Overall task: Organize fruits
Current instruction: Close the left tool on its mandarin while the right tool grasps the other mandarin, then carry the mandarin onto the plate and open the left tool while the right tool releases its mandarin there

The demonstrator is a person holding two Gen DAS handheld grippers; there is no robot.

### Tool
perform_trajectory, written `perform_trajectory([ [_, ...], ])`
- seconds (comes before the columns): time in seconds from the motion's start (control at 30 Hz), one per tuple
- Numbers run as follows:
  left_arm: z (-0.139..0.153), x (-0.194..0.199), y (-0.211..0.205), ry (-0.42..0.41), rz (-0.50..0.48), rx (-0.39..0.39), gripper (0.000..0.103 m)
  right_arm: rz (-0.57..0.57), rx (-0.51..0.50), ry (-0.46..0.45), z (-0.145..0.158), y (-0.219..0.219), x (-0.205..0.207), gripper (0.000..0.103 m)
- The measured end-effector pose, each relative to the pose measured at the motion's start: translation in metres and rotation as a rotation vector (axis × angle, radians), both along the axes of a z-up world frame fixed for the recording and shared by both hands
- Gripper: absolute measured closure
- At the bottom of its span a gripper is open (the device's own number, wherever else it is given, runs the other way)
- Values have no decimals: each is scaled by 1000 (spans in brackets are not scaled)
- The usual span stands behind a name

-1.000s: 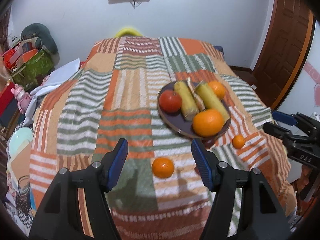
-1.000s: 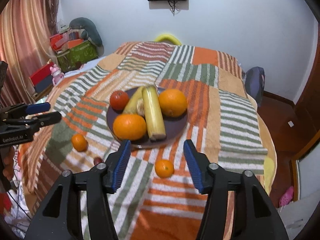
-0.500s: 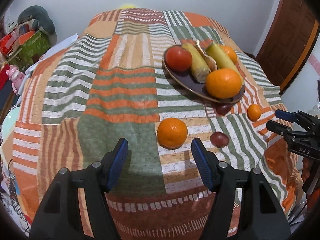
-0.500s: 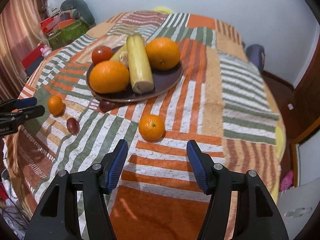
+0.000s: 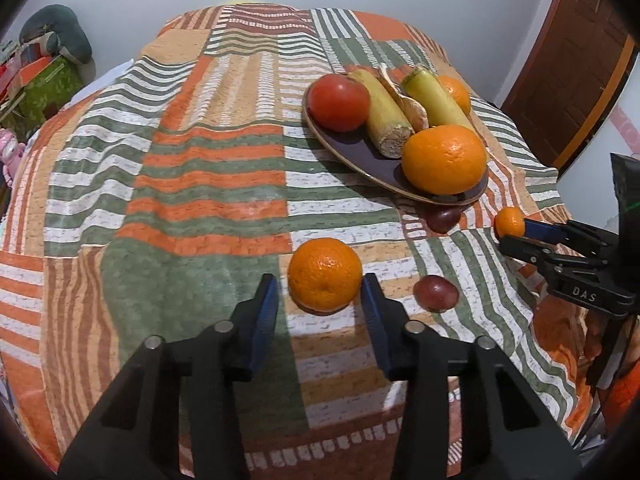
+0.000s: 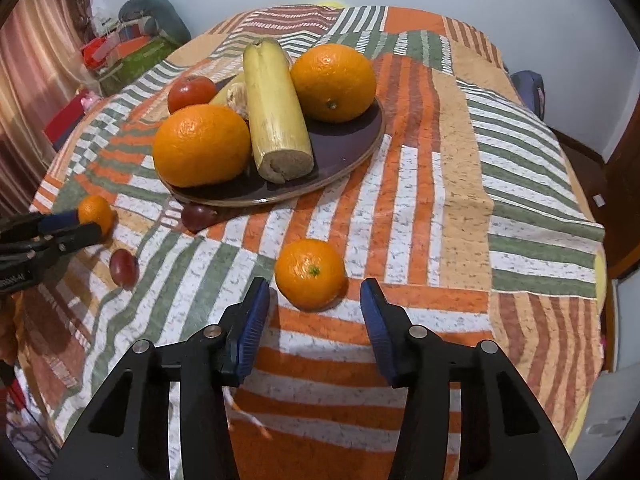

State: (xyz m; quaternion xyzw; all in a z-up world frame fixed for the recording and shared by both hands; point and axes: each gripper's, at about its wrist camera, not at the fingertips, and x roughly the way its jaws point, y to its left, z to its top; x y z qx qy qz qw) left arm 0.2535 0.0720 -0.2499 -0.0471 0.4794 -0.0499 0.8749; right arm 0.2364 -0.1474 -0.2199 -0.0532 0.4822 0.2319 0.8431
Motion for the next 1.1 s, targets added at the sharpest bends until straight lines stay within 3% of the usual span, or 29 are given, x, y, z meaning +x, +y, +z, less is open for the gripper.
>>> perform_trajectory([
  [0.1, 0, 1, -4, -10, -5, 14, 67, 0, 9, 3, -1, 1, 5, 71],
  [0.43, 7, -3, -5, -24, -7, 33, 67, -1, 31, -10, 6, 0, 2, 71],
  [1.1, 59, 30, -24, -155, -36, 18, 67, -42, 87, -147, 53, -13, 27, 71],
])
